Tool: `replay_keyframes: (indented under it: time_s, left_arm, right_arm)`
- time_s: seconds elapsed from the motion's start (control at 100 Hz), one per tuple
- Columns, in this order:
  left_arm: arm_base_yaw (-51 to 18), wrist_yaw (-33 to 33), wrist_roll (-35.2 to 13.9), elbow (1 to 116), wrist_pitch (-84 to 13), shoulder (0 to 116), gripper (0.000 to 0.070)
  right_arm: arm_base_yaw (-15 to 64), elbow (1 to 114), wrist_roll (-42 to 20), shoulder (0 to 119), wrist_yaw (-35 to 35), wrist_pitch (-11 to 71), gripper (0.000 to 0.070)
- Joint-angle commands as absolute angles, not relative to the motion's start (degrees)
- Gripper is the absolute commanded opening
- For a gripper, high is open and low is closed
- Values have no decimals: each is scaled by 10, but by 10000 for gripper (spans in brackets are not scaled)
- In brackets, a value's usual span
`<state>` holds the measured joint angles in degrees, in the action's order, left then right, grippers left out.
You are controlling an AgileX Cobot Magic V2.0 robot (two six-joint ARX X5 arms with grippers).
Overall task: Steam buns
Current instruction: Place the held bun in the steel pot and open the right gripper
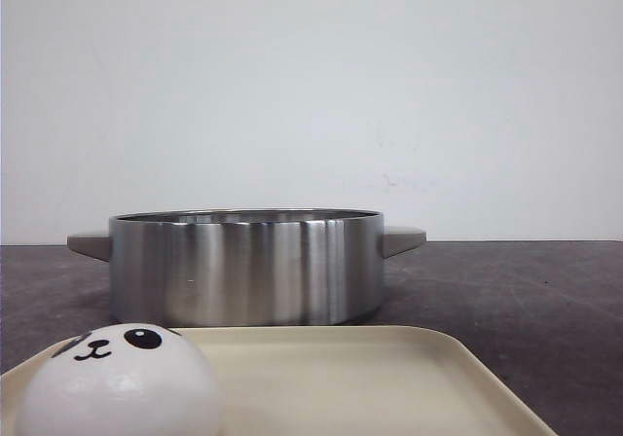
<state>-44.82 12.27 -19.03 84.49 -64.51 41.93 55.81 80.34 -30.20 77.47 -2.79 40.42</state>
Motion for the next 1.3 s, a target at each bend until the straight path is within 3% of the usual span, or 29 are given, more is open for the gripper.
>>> replay_keyframes:
  time_s: [0.0,0.3,0.71,0.77,0.88,0.93,1.19,1.29]
  left_arm:
    - [-453,130,-189,856,-638,423,677]
    - [-453,131,-189,856,-636,423,677]
    - [-453,131,-191,856,-636,423,677]
    - [-453,132,-191,856,-636,423,677]
    - [-453,132,-191,856,-637,423,677]
    - [-453,132,-191,856,-637,423,677]
    - [-453,139,-191,855,-651,423,677]
    - [-453,140,-191,855,-654,423,677]
  right_arm:
    - [540,811,-266,810,-26,404,4]
    - [452,811,-224,954,31,394,4]
    - [425,811,-220,1061,60,403,10]
    - [425,811,-220,1061,60,403,83]
    - [425,811,-220,1061,60,403,387]
    - [425,811,-223,1061,60,405,479]
    - [425,811,-232,1061,43,407,505]
    - [425,811,-232,1061,36,407,580]
